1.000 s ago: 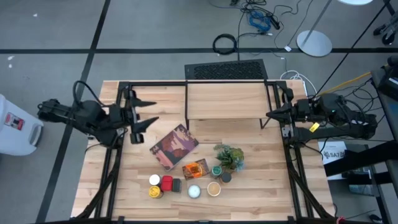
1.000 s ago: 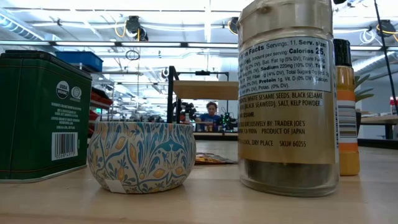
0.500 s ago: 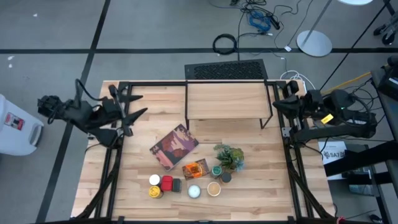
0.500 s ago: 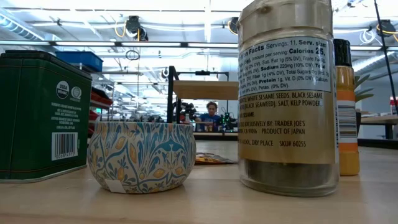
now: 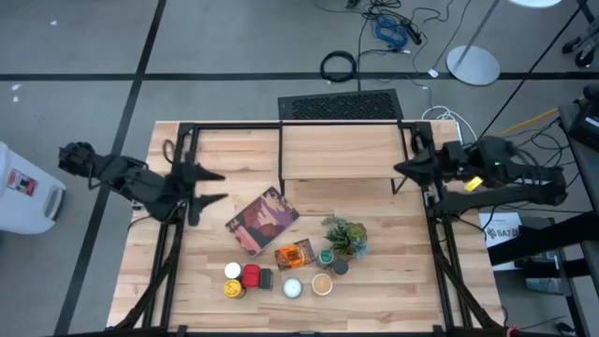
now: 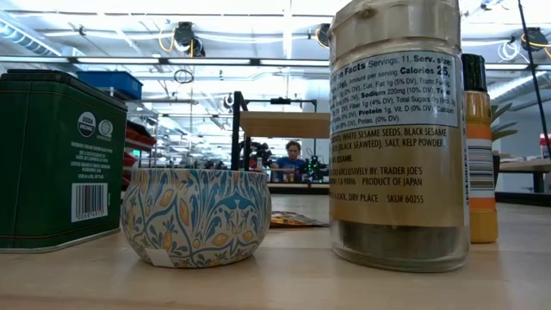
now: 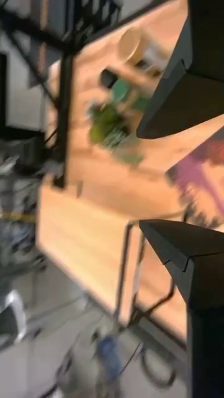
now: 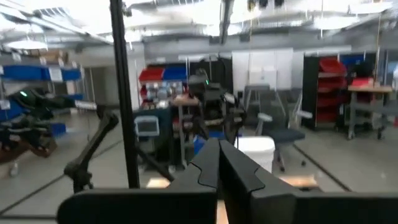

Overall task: Shelf spices
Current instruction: Put the orange seasoning bottle on the shelf

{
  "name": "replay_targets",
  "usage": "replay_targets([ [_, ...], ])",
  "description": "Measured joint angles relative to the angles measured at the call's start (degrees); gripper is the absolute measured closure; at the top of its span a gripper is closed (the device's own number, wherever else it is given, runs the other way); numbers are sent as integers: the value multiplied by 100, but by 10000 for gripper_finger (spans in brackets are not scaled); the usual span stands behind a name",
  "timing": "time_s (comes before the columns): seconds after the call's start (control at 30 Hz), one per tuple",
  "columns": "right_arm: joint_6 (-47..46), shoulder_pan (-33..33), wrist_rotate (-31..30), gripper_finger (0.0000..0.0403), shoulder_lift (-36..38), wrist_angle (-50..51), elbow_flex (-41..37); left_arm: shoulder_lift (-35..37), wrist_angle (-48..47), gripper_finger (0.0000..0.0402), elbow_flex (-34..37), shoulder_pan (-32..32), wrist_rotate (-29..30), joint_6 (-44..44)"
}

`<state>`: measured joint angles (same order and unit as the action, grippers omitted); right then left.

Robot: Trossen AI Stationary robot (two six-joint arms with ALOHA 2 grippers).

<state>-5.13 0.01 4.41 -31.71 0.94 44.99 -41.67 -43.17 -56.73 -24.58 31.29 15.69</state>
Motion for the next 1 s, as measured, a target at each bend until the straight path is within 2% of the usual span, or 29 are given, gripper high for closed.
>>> replay_targets([
  [0.2,-115,11,15,403,-378,825,0,-446,-353,167,2,-9,-456,398],
  [0.5,-671,11,127,403,-959,1737,0,-813,-344,167,2,-105,-457,502],
  [0.77,-829,15,458,402,-1013,2964,0,-897,-344,167,4,-198,-455,675],
  [1.0,-1017,293,450,364,-1020,3657,0,-1086,-341,167,4,-219,-426,807],
])
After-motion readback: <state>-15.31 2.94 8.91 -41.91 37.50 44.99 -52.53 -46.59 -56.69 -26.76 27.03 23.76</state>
